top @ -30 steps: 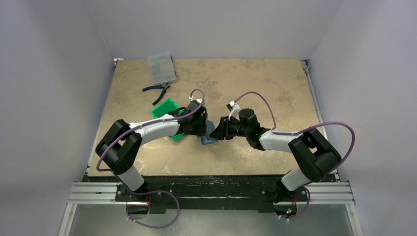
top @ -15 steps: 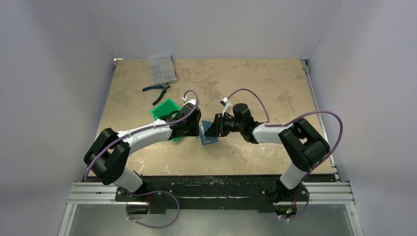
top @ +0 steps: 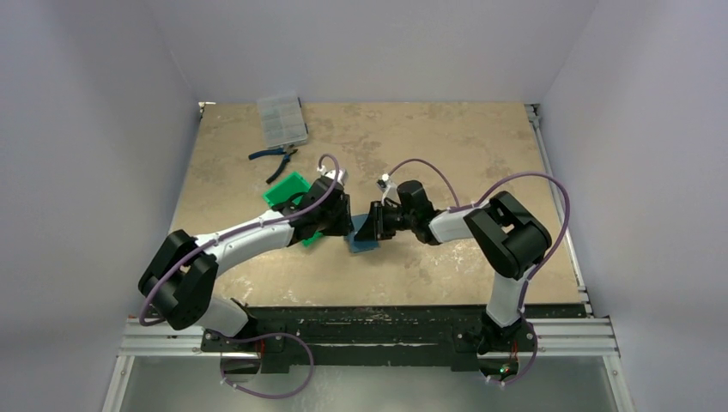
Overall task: Put the credit cards into the card holder
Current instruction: Close the card holder.
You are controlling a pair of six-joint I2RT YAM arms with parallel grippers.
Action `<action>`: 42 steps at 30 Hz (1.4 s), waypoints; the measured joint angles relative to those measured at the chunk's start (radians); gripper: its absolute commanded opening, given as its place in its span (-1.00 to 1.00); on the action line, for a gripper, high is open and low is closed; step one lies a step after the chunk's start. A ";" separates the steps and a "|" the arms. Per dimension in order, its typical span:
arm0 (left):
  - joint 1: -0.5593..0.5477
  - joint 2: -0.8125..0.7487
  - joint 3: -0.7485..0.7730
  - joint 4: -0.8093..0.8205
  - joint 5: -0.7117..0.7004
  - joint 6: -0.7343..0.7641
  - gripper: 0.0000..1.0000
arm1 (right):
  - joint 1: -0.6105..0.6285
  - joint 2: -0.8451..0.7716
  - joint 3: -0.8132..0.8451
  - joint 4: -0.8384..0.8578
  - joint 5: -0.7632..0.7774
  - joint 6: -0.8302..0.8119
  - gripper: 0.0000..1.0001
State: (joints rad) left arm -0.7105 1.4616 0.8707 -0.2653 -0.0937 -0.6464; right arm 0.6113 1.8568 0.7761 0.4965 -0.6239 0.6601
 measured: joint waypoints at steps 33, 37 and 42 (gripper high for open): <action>0.120 0.240 0.072 0.170 0.099 0.084 -1.00 | -0.001 -0.059 0.029 -0.124 0.042 -0.005 -0.25; 0.132 0.240 0.071 0.168 0.099 0.102 -1.00 | -0.001 -0.059 0.062 -0.148 0.057 -0.010 -0.31; 0.135 0.240 0.071 0.169 0.114 0.117 -1.00 | 0.000 -0.059 0.087 -0.187 0.058 -0.024 -0.39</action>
State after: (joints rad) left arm -0.5758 1.7016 0.9421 -0.0967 0.0200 -0.5297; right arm 0.6113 1.7981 0.8627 0.3096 -0.5663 0.6361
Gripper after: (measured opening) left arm 0.026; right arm 0.322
